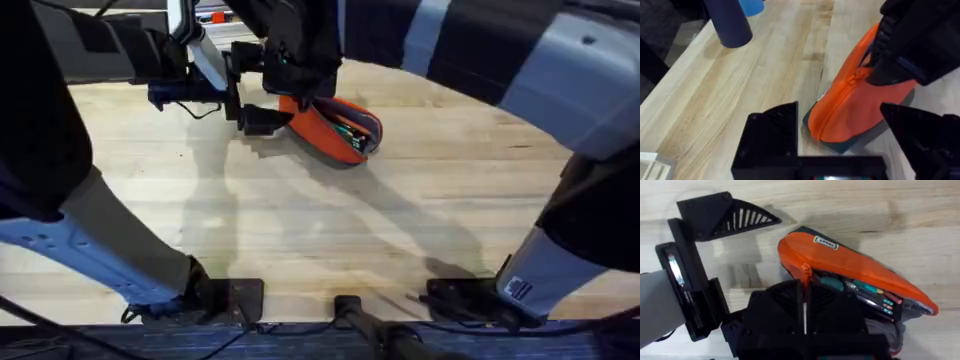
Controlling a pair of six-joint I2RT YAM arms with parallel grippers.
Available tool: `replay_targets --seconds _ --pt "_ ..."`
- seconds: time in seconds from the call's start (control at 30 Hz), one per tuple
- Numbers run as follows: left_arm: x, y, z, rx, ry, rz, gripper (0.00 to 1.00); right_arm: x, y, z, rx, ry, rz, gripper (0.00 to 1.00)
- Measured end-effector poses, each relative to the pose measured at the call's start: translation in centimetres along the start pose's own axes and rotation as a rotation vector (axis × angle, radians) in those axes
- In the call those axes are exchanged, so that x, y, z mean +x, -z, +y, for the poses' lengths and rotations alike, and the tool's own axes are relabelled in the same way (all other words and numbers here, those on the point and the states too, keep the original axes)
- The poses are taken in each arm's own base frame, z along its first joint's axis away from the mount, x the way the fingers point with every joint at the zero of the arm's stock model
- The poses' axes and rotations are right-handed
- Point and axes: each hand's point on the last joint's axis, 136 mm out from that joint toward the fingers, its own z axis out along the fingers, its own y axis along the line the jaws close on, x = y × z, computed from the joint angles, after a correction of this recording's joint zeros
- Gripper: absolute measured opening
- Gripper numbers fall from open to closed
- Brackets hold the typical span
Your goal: Unzip the bag, pick up the pens from the table one at a time and place them inside, then zip the bag closed.
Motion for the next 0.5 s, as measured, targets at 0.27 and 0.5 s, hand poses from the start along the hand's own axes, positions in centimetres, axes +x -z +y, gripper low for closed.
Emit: replay_targets --seconds 0.27,0.5 --pt "-0.04 0.02 0.11 -0.003 -0.007 -0.003 0.994 0.00 -0.01 0.00 0.000 0.000 0.000 0.031" --pt "0.52 -0.37 -0.01 0.008 0.018 -0.002 0.883 0.01 -0.01 0.00 0.000 0.000 0.000 0.031"
